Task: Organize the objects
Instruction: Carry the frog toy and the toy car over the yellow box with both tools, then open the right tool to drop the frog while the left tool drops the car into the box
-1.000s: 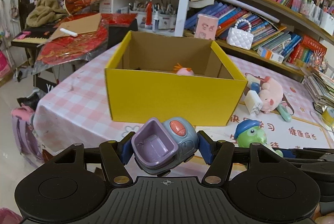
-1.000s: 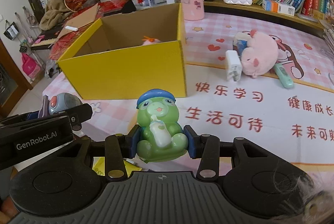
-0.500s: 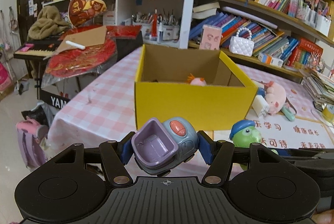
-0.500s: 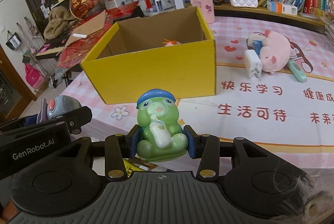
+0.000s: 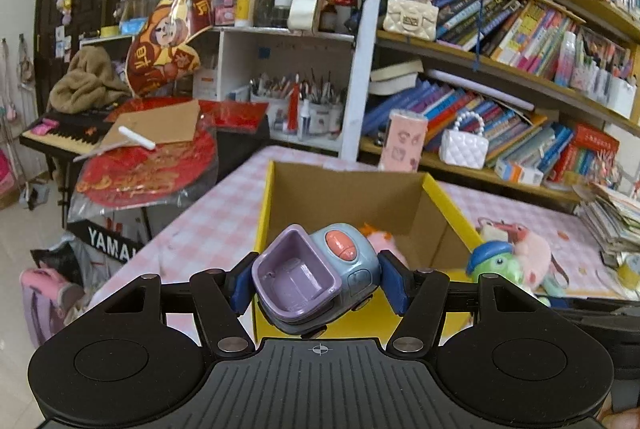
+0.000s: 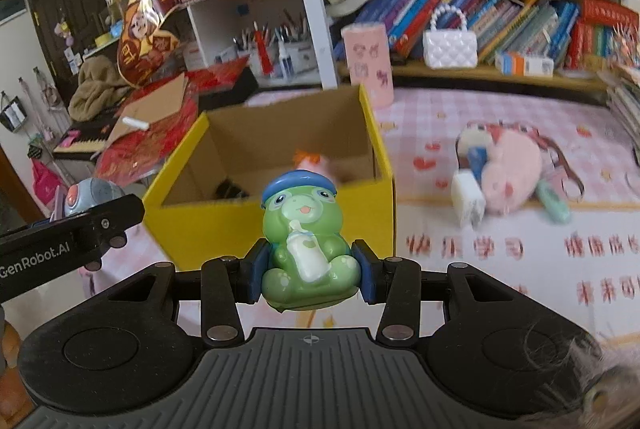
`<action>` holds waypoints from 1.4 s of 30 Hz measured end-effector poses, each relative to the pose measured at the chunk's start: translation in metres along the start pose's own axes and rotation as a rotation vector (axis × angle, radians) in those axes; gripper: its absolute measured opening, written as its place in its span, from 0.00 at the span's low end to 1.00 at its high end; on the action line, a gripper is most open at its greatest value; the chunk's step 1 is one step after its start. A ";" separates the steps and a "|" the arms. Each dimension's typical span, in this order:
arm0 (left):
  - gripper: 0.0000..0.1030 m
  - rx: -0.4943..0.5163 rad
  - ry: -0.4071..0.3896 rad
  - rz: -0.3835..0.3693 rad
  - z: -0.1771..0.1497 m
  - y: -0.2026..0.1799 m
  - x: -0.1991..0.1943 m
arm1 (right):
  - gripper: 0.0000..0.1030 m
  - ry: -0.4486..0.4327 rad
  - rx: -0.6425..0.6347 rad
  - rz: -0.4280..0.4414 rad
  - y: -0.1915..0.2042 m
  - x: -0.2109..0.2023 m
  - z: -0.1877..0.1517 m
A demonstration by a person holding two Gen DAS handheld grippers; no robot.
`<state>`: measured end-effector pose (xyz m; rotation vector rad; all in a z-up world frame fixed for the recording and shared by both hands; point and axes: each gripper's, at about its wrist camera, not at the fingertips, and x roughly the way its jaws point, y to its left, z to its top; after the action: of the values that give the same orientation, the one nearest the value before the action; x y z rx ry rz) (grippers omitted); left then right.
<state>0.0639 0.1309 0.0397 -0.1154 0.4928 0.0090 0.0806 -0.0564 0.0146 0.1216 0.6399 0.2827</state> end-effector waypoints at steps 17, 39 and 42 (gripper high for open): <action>0.60 0.043 0.064 0.052 0.028 -0.021 0.101 | 0.40 -0.001 -0.130 0.039 -0.017 0.091 0.073; 0.60 0.236 0.197 0.209 0.007 -0.038 0.164 | 0.40 0.197 -0.520 0.120 -0.003 0.181 0.074; 0.61 0.264 0.198 0.218 0.006 -0.039 0.164 | 0.41 0.208 -0.543 0.114 -0.002 0.181 0.072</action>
<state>0.2128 0.0893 -0.0286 0.1984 0.6976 0.1465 0.2632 -0.0058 -0.0320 -0.3976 0.7426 0.5746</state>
